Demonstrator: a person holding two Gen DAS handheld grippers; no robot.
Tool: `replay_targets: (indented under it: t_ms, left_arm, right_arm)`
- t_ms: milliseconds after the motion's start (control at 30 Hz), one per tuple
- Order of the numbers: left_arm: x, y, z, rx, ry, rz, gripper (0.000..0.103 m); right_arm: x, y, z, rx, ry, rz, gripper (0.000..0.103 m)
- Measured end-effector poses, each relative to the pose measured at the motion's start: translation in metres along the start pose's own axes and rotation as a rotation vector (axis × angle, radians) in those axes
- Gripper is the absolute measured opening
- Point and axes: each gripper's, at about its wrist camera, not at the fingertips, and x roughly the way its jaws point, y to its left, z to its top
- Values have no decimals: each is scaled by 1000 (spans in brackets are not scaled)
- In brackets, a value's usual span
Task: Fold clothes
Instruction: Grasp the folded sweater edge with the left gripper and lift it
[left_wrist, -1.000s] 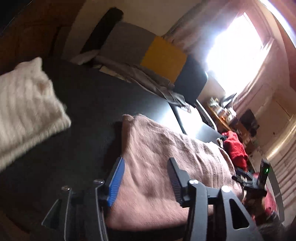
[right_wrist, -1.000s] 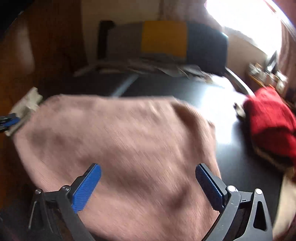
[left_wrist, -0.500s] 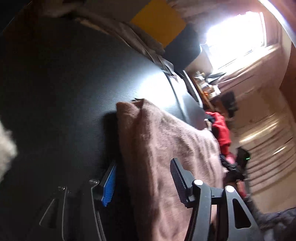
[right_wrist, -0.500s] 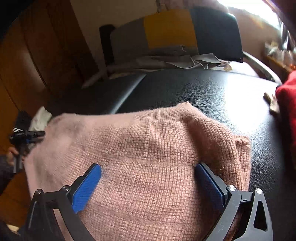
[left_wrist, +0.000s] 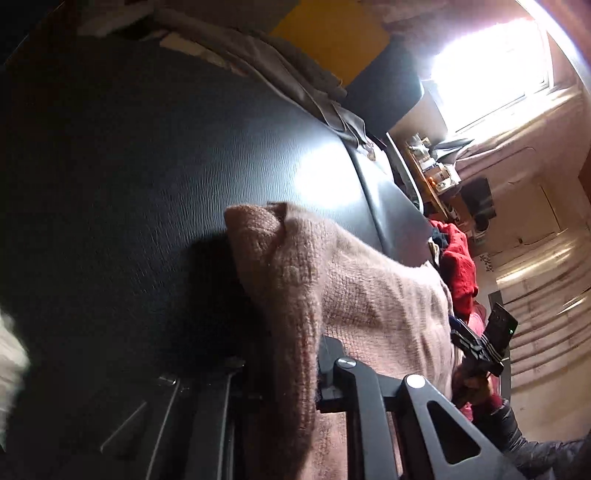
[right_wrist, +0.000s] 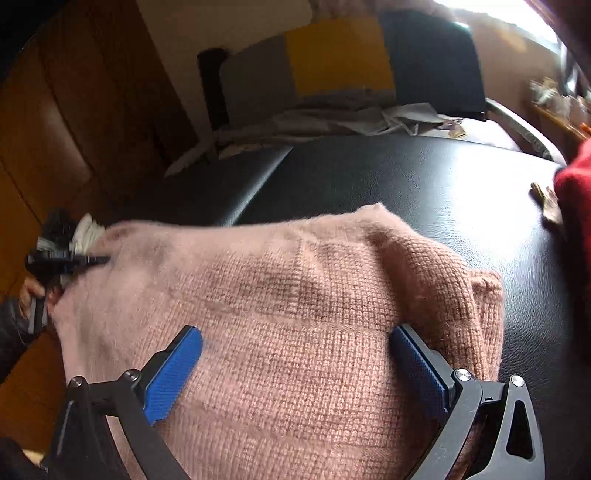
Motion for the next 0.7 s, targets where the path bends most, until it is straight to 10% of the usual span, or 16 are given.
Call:
replay_targets:
  t_ms: [367,700]
  left_arm:
    - [-58,-27,15,20,-50,16,15]
    - [-73,-141,-6,-7,-69,-232,14]
  right_arm:
    - [-3,38,3,-351,270,67,103]
    - [2,31,-20,-367,217,73,103]
